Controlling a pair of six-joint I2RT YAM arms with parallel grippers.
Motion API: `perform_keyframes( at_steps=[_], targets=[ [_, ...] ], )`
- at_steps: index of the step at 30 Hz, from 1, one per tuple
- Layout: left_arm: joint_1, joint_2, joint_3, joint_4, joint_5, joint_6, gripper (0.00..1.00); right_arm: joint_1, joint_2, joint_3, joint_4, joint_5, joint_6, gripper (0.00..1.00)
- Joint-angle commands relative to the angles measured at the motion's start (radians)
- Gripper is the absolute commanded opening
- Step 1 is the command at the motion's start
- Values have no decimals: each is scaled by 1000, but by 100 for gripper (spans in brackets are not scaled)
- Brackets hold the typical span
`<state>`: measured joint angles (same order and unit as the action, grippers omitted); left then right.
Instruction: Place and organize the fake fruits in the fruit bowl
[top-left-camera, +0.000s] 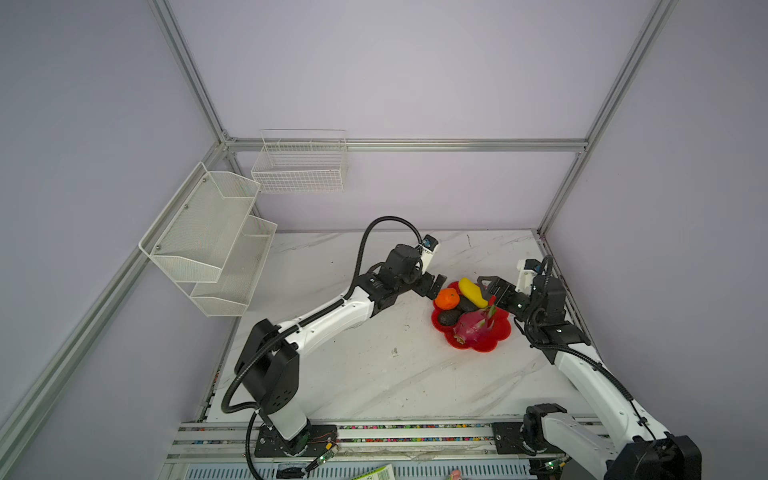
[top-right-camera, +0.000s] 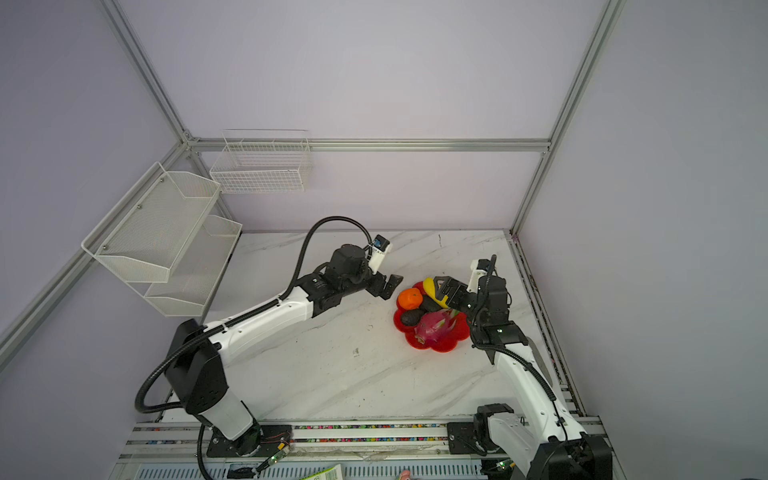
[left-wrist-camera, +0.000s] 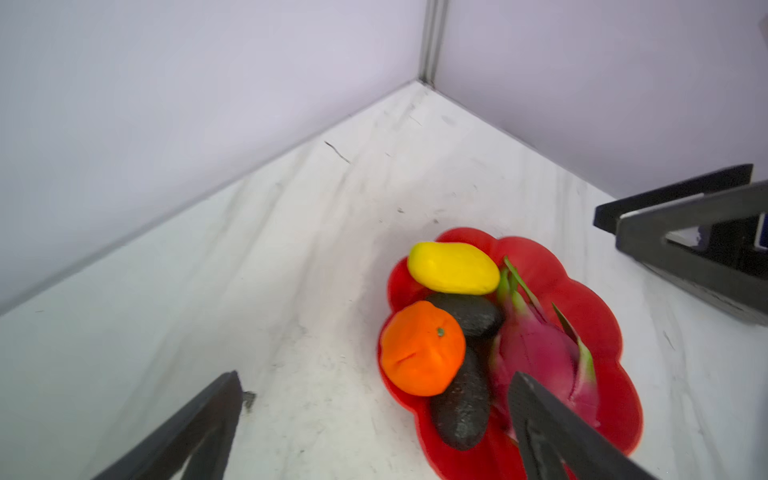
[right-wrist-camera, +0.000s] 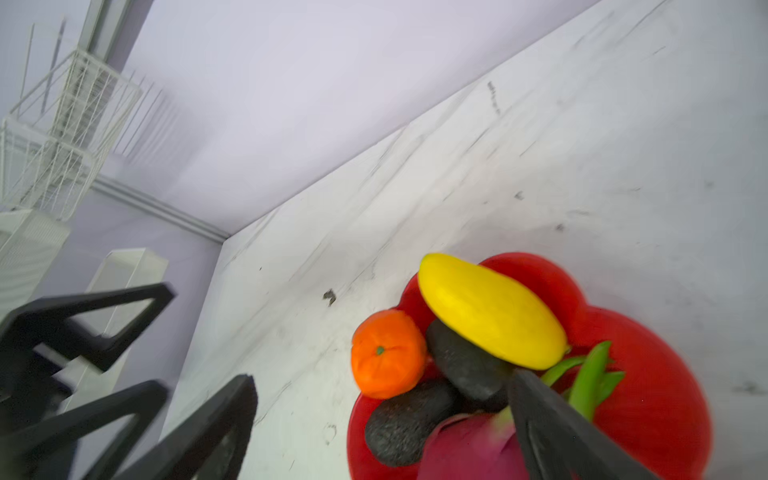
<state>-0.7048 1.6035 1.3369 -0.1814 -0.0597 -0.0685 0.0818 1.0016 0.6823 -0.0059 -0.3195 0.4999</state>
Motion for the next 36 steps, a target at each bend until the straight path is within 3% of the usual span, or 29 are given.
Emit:
perform_keyframes(
  at_steps=[1,6,10,12,15,17,21,24,29,33,36],
  targets=[
    [134,-100,-159,16,-172,-43,100,-75,-1,24,19,16,-28,97],
    [336,-269,-374,-13,-440,-105,100,-245,8,-47,120,74,-25,97],
    [393,-352,-550,70,-669,-94,100,-255,68,-92,266,266,-121,97],
    [411,-396,-646,164,-725,-94,100,-254,95,-185,466,351,-170,97],
    [447,-453,-785,311,-776,-82,100,-237,164,-387,902,430,-277,97],
    [466,-482,-866,424,-764,-53,100,-213,240,-476,1142,445,-295,97],
    [542,-484,-1007,664,-606,-51,100,-93,390,-443,1286,492,-425,98],
    [613,-444,-1087,856,-487,-50,100,-68,541,-460,1541,510,-475,97],
    [715,-326,-1114,1109,-267,-85,100,-71,709,-431,1669,412,-480,97],
    [742,-292,-1048,1033,-210,-59,100,-71,819,-438,1799,448,-456,97],
    [757,-168,-1077,1198,-171,-44,100,-71,789,-410,1707,461,-453,97]
  ],
)
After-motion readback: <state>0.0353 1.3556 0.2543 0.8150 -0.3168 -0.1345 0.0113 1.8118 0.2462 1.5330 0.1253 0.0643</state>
